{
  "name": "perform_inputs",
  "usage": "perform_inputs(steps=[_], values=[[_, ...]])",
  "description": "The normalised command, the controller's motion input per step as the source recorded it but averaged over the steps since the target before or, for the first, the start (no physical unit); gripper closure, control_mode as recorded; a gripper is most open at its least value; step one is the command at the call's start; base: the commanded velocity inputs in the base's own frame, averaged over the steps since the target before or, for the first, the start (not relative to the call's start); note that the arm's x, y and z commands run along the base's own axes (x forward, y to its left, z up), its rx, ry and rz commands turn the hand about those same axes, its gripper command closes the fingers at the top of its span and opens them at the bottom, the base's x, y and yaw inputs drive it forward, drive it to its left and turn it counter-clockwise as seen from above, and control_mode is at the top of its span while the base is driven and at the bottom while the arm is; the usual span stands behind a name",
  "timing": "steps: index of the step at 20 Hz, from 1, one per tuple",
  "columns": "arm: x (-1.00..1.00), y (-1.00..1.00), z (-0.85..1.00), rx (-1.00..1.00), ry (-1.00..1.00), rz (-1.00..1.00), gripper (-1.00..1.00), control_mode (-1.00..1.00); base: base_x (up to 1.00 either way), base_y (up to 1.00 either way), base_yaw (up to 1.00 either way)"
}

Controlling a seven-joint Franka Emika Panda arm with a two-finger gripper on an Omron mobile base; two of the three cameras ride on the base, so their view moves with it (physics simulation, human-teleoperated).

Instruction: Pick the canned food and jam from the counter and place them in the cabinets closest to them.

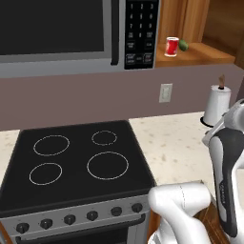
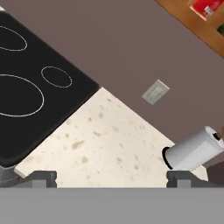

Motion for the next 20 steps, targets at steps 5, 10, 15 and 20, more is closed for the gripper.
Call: perform_inputs(steps=[5, 10, 15, 20], values=[[-0.02, 0.0, 0.0, 0.0, 0.0, 0.0, -1.0, -1.0, 0.0, 0.0, 0.0], [0.0, 0.0, 0.0, 0.0, 0.0, 0.0, -1.0, 1.0, -0.23, 0.3, 0.0], [0.0, 0.0, 0.0, 0.0, 0.0, 0.0, -1.0, 1.0, -0.33, 0.58, -0.03], [0.0, 0.0, 0.0, 0.0, 0.0, 0.0, -1.0, 1.0, -0.36, 0.62, -0.02]])
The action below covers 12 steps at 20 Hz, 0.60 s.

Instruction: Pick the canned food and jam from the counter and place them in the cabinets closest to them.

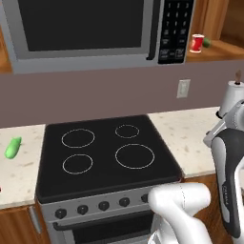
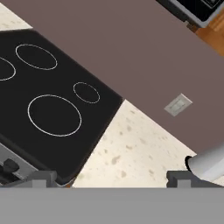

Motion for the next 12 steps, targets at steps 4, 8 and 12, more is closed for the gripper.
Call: perform_inputs(steps=[4, 8, 12], values=[[0.0, 0.0, 0.0, 0.0, 0.0, 0.0, -1.0, 1.0, -0.26, 0.66, -0.02], [0.0, 0.0, 0.0, 0.0, 0.0, 0.0, -1.0, 1.0, -0.19, 0.69, -0.02], [0.0, 0.0, 0.0, 0.0, 0.0, 0.0, -1.0, 1.0, -0.08, 0.67, -0.02]])
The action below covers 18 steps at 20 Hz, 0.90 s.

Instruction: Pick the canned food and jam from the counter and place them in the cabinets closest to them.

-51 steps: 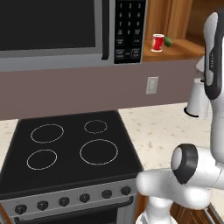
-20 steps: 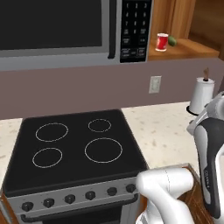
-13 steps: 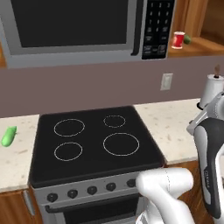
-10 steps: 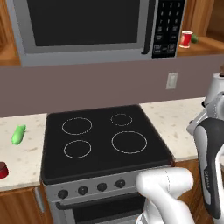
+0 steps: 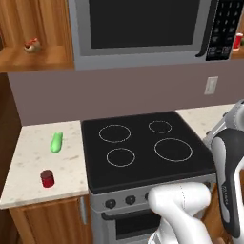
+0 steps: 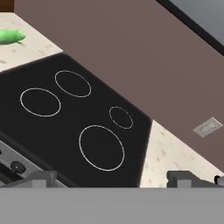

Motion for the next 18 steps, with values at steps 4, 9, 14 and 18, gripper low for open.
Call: perform_inputs(steps=[4, 9, 14, 18], values=[[0.0, 0.0, 0.0, 0.0, 0.0, 0.0, -1.0, 1.0, -0.05, 0.61, -0.03], [0.0, 0.0, 0.0, 0.0, 0.0, 0.0, -1.0, 1.0, -0.04, 0.62, -0.02], [0.0, 0.0, 0.0, 0.0, 0.0, 0.0, -1.0, 1.0, -0.05, 0.56, -0.01], [0.0, 0.0, 0.0, 0.0, 0.0, 0.0, -1.0, 1.0, -0.04, 0.56, -0.01]])
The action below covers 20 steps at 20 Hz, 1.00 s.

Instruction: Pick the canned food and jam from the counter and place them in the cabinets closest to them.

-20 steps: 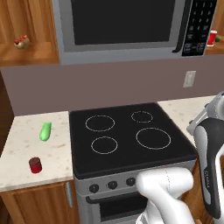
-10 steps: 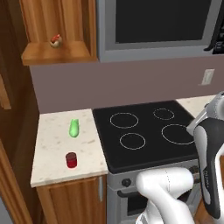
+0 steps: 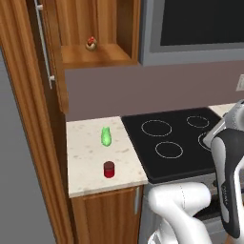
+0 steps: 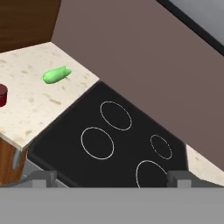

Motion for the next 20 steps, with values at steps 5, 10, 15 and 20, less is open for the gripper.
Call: perform_inputs(steps=[5, 10, 15, 20], values=[[0.0, 0.0, 0.0, 0.0, 0.0, 0.0, -1.0, 1.0, -0.08, 0.49, 0.0], [0.0, 0.0, 0.0, 0.0, 0.0, 0.0, -1.0, 1.0, -0.07, 0.44, 0.0], [0.0, 0.0, 0.0, 0.0, 0.0, 0.0, -1.0, 1.0, 0.01, 0.2, 0.0], [0.0, 0.0, 0.0, 0.0, 0.0, 0.0, -1.0, 1.0, 0.17, 0.25, 0.0]])
